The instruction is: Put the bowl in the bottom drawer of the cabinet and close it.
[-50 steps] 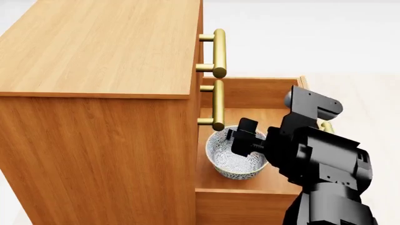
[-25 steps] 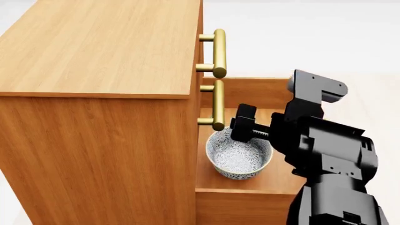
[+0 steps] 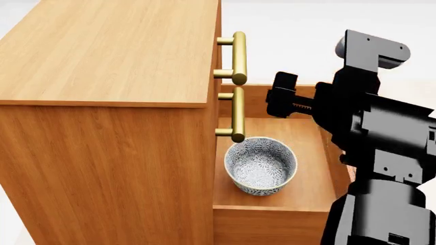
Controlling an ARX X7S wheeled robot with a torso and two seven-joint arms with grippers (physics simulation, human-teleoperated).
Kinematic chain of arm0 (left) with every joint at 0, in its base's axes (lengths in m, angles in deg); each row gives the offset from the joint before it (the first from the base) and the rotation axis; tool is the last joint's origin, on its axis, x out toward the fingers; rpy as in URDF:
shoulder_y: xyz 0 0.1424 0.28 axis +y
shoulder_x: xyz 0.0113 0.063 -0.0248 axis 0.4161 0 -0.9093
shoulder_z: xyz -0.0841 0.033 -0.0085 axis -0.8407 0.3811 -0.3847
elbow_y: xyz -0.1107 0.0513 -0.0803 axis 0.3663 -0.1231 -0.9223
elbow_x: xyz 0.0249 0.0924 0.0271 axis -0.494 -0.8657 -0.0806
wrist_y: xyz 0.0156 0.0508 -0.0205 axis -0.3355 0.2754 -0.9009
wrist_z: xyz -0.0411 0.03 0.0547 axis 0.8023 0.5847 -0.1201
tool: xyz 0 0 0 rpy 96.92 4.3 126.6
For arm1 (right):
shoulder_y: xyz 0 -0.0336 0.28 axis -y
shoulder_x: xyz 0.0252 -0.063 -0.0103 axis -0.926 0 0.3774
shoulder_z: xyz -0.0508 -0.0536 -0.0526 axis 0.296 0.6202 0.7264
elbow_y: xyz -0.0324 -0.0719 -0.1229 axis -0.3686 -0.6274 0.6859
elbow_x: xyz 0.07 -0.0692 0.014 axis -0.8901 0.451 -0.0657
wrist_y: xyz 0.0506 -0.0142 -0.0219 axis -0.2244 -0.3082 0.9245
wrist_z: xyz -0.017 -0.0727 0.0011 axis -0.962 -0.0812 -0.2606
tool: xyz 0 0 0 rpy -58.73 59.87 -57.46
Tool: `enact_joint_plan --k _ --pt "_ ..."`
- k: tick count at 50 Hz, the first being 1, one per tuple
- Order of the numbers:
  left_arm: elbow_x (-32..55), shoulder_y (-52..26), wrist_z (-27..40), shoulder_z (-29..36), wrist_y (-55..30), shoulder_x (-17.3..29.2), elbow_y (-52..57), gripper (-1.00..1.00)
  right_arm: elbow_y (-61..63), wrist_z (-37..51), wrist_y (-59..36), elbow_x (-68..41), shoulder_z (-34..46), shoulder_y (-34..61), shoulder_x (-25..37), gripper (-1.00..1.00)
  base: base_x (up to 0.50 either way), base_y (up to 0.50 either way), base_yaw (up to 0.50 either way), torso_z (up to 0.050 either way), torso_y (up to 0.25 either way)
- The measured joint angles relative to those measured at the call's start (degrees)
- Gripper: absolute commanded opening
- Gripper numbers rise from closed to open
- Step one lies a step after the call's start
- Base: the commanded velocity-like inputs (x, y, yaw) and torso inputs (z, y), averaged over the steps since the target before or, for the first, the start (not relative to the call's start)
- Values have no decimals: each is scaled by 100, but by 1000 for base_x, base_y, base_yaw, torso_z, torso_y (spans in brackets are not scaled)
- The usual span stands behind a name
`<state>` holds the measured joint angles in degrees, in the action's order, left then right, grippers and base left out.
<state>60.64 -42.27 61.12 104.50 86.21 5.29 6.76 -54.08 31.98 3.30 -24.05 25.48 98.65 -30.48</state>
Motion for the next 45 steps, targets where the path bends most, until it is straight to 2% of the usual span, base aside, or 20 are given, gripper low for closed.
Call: enact_joint_plan --k 13,45 --pt "13 -7 7 8 5 8 5 100 1304 9 -617 26 37 -269 131 100 0 0 0 0 0" --pt "24 -27 22 40 24 17 -12 100 4030 227 -1387 219 -241 -1395 645 100 0 0 0 0 0"
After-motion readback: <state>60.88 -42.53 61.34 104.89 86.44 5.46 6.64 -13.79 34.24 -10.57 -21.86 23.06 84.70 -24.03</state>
